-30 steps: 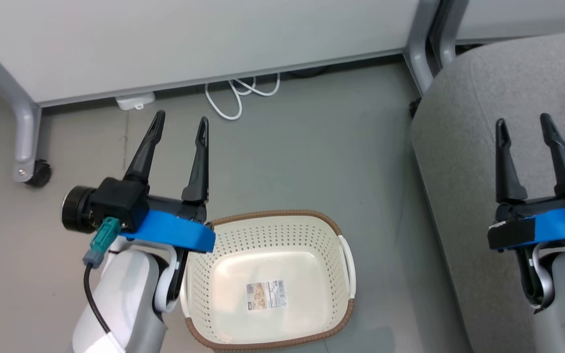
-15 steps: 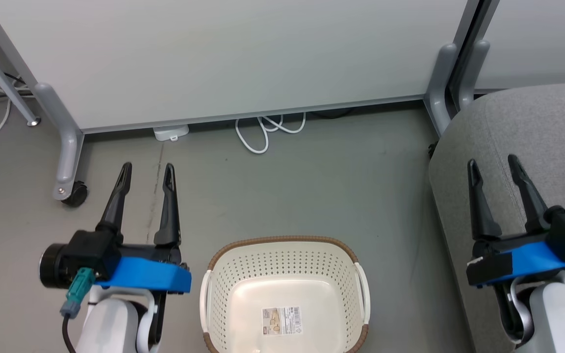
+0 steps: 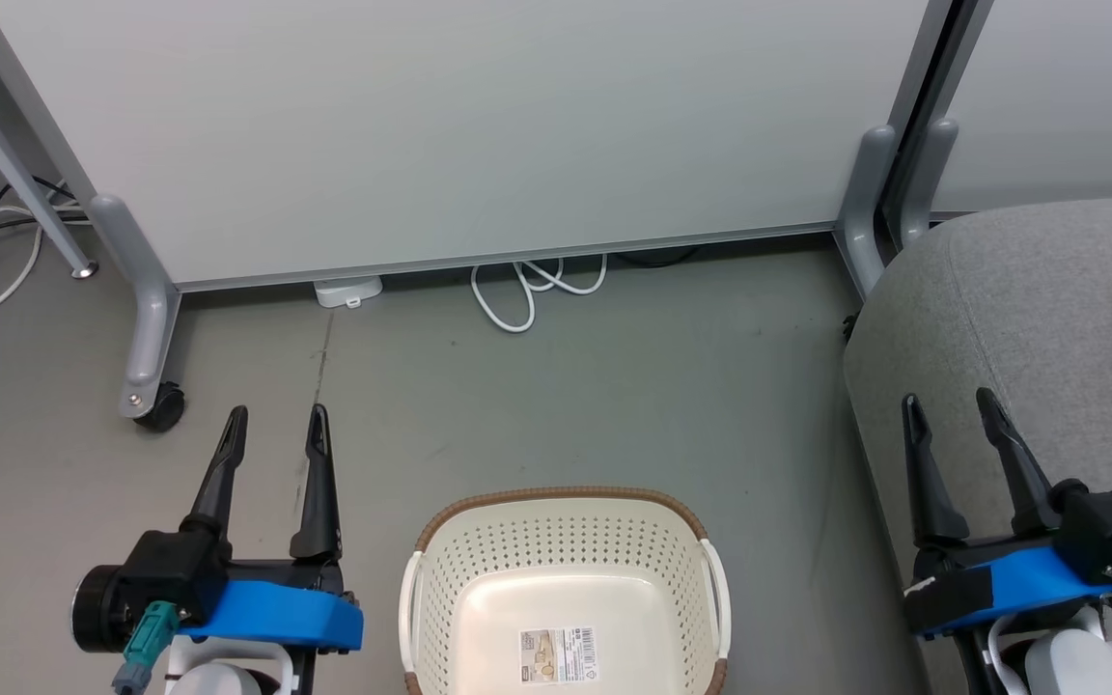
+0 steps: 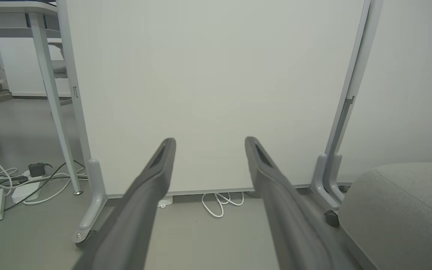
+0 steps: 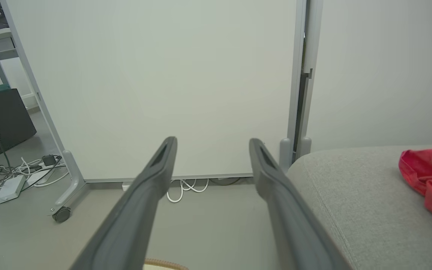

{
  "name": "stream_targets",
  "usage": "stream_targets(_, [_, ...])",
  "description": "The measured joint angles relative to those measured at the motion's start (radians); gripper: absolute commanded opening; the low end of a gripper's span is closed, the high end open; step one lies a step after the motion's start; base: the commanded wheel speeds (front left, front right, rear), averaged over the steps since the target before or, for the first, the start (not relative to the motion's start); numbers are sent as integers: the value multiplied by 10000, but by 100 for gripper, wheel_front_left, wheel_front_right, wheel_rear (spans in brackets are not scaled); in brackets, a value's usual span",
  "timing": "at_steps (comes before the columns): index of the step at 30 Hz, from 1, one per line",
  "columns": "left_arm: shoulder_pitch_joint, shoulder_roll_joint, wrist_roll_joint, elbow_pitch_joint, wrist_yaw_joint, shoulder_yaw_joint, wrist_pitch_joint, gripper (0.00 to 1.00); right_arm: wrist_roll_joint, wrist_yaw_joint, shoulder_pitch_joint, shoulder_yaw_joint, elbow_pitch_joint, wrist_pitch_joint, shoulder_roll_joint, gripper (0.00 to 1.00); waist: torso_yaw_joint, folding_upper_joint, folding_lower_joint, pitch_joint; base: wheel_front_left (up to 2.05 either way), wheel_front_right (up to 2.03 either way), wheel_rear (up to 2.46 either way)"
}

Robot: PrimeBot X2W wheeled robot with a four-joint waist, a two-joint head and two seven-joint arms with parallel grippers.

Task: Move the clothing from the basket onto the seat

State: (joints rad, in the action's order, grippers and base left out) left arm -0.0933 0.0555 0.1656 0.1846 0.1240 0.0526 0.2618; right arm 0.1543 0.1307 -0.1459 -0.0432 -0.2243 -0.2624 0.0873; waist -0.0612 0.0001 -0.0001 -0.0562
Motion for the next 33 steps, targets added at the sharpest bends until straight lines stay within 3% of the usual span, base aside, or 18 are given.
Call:
stream_targets(32, [299, -38, 92, 303, 48, 107, 0, 100, 132, 0, 551, -109, -63, 0, -314, 100, -40, 0, 1, 273, 0, 0, 0])
stream_targets(33, [299, -40, 92, 307, 48, 117, -2, 0, 132, 0, 551, -113, -69, 0, -316, 0, -38, -1, 1, 278, 0, 0, 0])
